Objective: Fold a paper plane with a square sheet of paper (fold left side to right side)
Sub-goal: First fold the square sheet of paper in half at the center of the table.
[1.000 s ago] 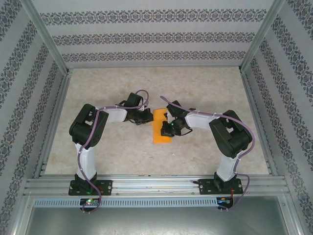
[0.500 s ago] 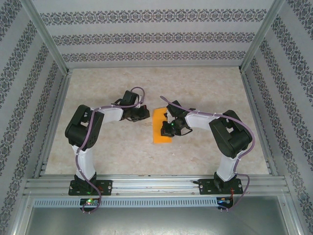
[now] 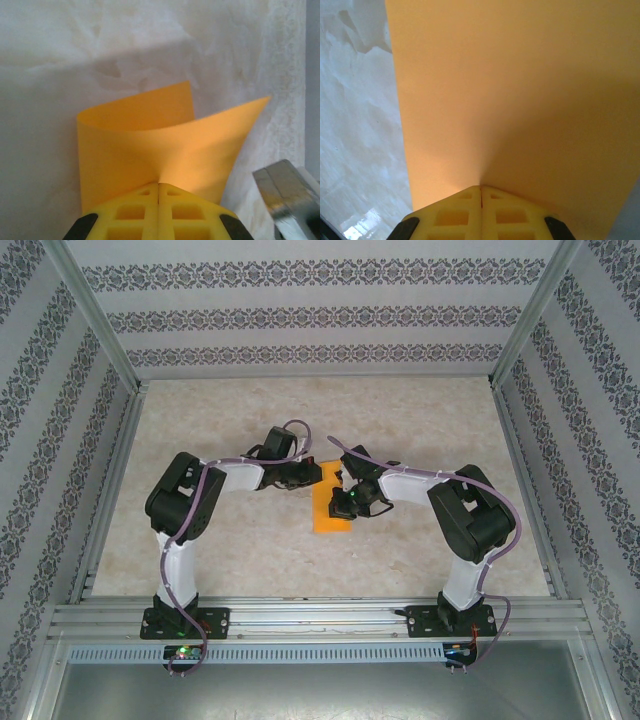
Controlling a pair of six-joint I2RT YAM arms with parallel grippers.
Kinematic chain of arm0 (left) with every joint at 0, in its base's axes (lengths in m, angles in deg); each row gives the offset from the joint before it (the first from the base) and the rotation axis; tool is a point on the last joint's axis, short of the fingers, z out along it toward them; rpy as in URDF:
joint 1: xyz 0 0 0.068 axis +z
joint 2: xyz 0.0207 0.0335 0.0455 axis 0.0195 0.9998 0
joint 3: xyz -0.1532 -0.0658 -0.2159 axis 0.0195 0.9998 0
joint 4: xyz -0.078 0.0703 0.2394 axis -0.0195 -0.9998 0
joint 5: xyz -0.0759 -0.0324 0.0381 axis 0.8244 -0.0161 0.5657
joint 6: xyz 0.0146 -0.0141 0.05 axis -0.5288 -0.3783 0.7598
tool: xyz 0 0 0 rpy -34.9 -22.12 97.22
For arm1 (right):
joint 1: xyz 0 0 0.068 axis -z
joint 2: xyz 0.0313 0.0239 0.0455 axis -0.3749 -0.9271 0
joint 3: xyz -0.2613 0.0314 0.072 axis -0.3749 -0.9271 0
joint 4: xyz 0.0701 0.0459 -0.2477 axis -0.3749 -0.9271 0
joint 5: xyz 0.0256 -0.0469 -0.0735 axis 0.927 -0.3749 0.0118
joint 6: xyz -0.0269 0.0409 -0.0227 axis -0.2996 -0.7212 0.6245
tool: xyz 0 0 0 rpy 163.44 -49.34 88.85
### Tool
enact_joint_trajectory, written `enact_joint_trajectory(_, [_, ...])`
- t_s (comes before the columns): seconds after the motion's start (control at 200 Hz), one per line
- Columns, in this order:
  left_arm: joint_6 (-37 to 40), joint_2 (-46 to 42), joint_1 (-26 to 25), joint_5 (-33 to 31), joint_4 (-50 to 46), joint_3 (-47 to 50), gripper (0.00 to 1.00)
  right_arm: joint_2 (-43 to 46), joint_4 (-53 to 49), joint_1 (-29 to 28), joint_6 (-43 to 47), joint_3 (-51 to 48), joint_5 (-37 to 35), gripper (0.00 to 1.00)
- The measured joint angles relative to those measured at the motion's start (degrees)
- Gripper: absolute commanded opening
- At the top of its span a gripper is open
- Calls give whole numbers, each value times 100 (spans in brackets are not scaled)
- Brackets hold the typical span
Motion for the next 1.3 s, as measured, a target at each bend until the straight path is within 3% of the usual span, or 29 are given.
enact_joint_trajectory(0.734, [13,240,4,-251,96,-111,5,-7,-2,0,13,0,4,0])
enact_joint_trajectory(1.299, [201,837,304,-149,-151,-1049,5,-11,9,0,15,0,4,0])
